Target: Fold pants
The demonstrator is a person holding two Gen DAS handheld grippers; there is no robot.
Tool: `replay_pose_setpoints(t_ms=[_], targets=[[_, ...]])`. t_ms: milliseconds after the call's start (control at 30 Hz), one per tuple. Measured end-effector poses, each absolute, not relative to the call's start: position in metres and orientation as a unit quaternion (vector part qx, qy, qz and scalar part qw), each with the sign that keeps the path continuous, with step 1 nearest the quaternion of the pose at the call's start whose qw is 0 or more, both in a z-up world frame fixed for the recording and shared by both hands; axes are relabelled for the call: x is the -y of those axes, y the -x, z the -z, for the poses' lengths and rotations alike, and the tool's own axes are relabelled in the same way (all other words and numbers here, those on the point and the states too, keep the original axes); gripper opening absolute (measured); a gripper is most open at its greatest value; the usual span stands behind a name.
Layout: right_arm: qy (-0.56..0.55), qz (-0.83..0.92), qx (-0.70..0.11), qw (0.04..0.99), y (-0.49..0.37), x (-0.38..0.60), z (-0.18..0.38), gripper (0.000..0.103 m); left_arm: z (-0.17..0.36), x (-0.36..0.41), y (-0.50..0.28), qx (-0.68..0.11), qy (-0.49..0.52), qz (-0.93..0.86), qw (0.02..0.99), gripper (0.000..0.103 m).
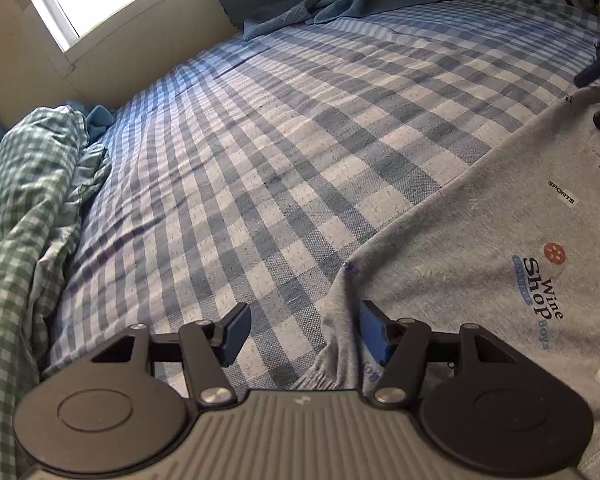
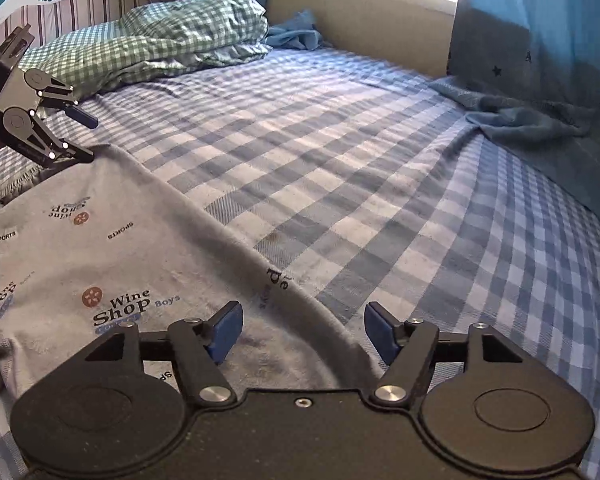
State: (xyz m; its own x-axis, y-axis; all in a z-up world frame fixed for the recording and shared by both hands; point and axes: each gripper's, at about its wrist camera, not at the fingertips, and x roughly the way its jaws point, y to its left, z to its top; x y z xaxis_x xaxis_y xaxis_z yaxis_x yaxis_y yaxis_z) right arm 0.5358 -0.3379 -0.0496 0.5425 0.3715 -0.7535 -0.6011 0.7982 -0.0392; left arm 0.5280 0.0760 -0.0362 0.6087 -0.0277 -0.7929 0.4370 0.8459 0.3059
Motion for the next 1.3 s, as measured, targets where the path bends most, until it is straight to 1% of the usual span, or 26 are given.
replay_pose_setpoints(t_ms=[33,67,100,133,167,200,233,267,367,500,633,733,833,933,1067,1167,1300], targets=[[0.144,-0.281,-0.397,0.862,-0.539,0.337,0.054,0.070,0.036,-0.077,-0.528,-0.423,-0.236,0.139,0.864,0.048],[0.136,-0.281,-0.398,0.862,-0.541,0.338,0.055,0.070,0.035,-0.075,-0.529,-0.428,-0.228,0.148,0.862,0.024],[0.127,-0.284,-0.396,0.864,-0.541,0.340,0.055,0.069,0.035,-0.072,-0.529,-0.435,-0.224,0.153,0.858,0.014],[0.123,-0.284,-0.394,0.865,-0.542,0.340,0.054,0.054,0.034,-0.066,-0.527,-0.436,-0.229,0.150,0.857,0.005],[0.123,-0.278,-0.393,0.868,-0.542,0.341,0.052,0.029,0.035,-0.058,-0.523,-0.429,-0.250,0.139,0.857,0.003],[0.124,-0.265,-0.394,0.871,-0.542,0.341,0.050,0.019,0.037,-0.050,-0.519,-0.422,-0.274,0.131,0.854,0.003],[0.126,-0.258,-0.396,0.872,-0.541,0.342,0.048,0.008,0.038,-0.043,-0.515,-0.415,-0.292,0.122,0.853,0.003],[0.139,-0.255,-0.395,0.872,-0.537,0.339,0.045,0.003,0.038,-0.037,-0.511,-0.408,-0.303,0.109,0.854,0.002],[0.183,-0.235,-0.369,0.880,-0.513,0.328,0.031,0.001,0.023,-0.029,-0.495,-0.374,-0.309,0.078,0.871,0.002],[0.212,-0.215,-0.298,0.905,-0.451,0.322,-0.006,0.001,-0.011,-0.024,-0.452,-0.319,-0.323,0.040,0.890,0.002],[0.252,-0.205,-0.247,0.913,-0.375,0.317,-0.039,0.000,-0.039,-0.020,-0.384,-0.231,-0.377,0.049,0.895,0.002],[0.285,-0.192,-0.222,0.913,-0.316,0.312,-0.053,0.000,-0.044,-0.020,-0.333,-0.170,-0.423,0.061,0.888,0.002],[0.303,-0.186,-0.203,0.913,-0.256,0.305,-0.057,0.000,-0.037,-0.019,-0.285,-0.125,-0.465,0.071,0.874,0.002],[0.318,-0.180,-0.193,0.911,-0.204,0.297,-0.053,0.000,-0.024,-0.022,-0.242,-0.108,-0.492,0.090,0.859,0.002],[0.383,-0.159,-0.186,0.891,-0.138,0.273,-0.022,0.000,0.002,-0.026,-0.198,-0.089,-0.511,0.106,0.848,0.002],[0.404,-0.153,-0.195,0.881,-0.102,0.254,0.004,0.000,0.027,-0.028,-0.178,-0.078,-0.543,0.107,0.830,0.002],[0.409,-0.155,-0.208,0.875,-0.074,0.237,0.030,0.000,0.052,-0.027,-0.164,-0.091,-0.552,0.113,0.821,0.002]])
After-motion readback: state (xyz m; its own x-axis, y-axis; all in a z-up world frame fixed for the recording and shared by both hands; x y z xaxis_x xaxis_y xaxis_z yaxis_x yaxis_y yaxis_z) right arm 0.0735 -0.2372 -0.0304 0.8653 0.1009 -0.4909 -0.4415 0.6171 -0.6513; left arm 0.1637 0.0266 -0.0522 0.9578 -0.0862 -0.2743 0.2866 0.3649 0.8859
